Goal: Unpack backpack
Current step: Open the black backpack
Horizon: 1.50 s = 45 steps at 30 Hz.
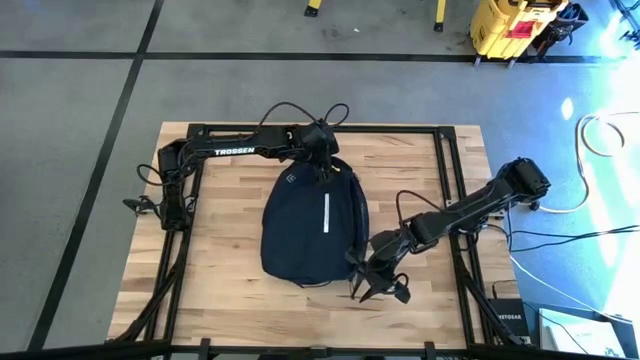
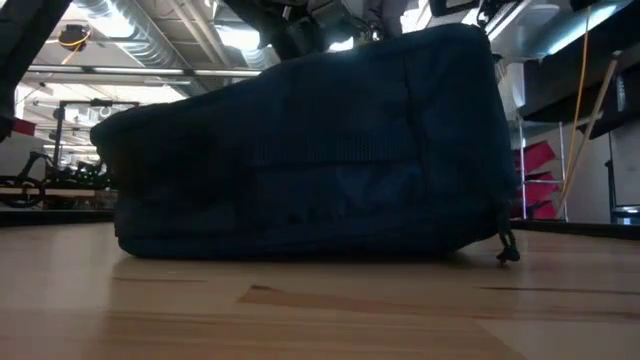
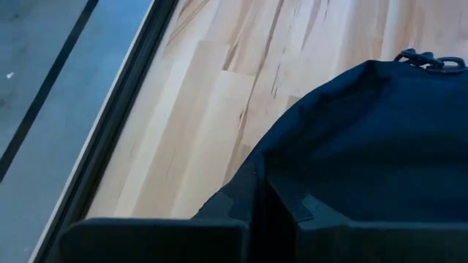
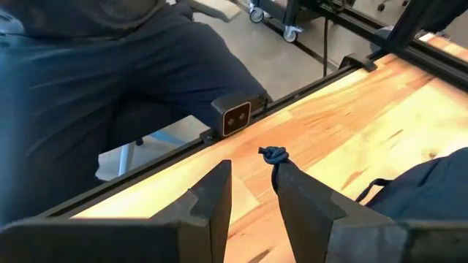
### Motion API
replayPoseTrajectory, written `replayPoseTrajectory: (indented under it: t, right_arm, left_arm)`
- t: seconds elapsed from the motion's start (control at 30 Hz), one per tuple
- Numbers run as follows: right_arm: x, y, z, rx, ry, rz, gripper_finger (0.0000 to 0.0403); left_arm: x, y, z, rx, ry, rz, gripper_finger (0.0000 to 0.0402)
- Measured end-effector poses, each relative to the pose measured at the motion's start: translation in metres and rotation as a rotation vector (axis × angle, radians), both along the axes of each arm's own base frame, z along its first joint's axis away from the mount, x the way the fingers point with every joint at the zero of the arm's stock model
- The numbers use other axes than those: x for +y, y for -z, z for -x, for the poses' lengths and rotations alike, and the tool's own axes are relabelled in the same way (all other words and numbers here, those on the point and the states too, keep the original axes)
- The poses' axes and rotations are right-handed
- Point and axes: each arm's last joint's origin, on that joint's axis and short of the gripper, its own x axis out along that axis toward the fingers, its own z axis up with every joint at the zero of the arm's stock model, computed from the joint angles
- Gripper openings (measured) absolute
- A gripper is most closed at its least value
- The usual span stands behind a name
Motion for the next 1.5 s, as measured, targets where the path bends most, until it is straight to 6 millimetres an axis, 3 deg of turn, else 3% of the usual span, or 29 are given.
replayPoseTrajectory:
  t: [0.37,0.77,1.13,1.5]
  right_arm:
    - [0.006,0.018,-0.014,-0.048,0.000,0.010,0.0092]
    - [0.007,0.012,-0.018,-0.180,0.006,0.041,0.0092]
    - [0.006,0.013,-0.018,-0.181,0.021,0.060,0.0092]
    - [0.006,0.015,-0.018,-0.163,0.027,0.073,0.0092]
  left_arm:
    - [0.000,-0.002,-0.002,-0.036,-0.019,0.009,0.0000]
    - [0.000,-0.006,-0.006,-0.126,-0.069,0.054,0.0000]
    - [-0.009,-0.009,-0.009,-0.187,-0.052,0.162,0.0000]
    - [-0.023,-0.051,0.004,-0.359,-0.043,0.295,0.0000]
